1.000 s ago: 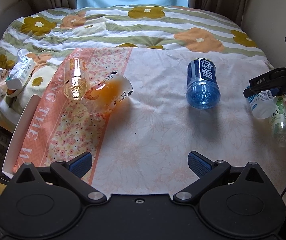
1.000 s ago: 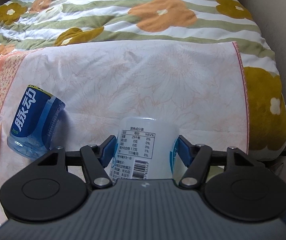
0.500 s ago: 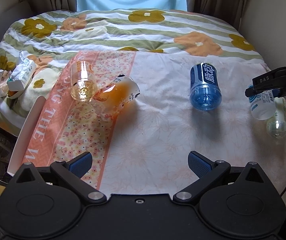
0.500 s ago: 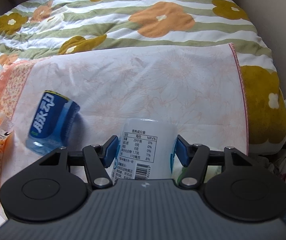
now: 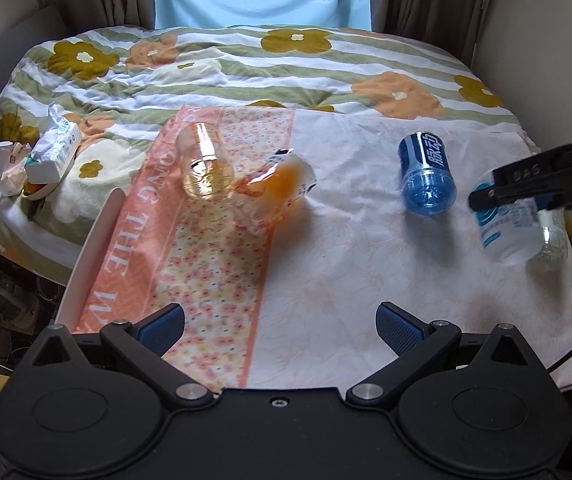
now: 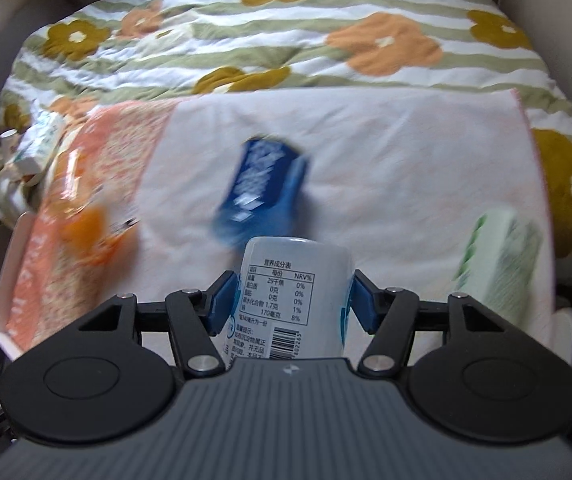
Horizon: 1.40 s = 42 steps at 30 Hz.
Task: Flip cup upright
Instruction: 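Lift the white cup with the right gripper and carry it toward the left gripper, then grasp the white cup with the left gripper while the right gripper releases it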
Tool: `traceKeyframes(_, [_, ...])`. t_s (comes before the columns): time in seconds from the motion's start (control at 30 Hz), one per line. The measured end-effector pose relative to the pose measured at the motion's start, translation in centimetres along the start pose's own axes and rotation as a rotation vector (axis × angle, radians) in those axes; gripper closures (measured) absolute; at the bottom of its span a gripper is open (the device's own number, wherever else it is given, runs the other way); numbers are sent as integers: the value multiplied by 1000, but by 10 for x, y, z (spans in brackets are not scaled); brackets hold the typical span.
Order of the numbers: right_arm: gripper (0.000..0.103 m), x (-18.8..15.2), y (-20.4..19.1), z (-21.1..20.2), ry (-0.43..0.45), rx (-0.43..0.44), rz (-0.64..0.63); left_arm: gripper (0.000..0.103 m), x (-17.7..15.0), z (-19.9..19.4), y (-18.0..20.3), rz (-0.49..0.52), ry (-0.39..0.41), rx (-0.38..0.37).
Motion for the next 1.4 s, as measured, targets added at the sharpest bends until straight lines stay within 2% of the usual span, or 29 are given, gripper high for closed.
traceKeyframes(0.33, [28,-46,-54,42,-75,16,30,0,-12,7,-34,16,-6,-19])
traceKeyframes(0.8, [26,-49,-88,79,-81,7,36,0,-24,26,-55,46,-36,-42])
traceKeyframes(0.97, [22,-50,-91,82,-92,-20,30,0,-22,28,-57,55,-35,-47])
traceKeyframes(1.03, [8,-49,-90,82,-94,-25,39,0,-21,29,-57,55,-36,-50])
traceKeyframes(1.1, [2,-48,-90,81,-84,-27,43,0,-20,29,-57,56,-35,-52])
traceKeyframes(1.4, [1,-44,-86,70,-88,0,77,0,-10,22,-50,68,-13,-58])
Point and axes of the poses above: each gripper's, at about its wrist camera, not at the fingertips, and z roughly the way its jaws point, y to its right, x to its top, the point moved 8 cm from there along z, roughly the way its jaws point, and after that the axes turned 9 degrees about x, right-handed, at the moved point
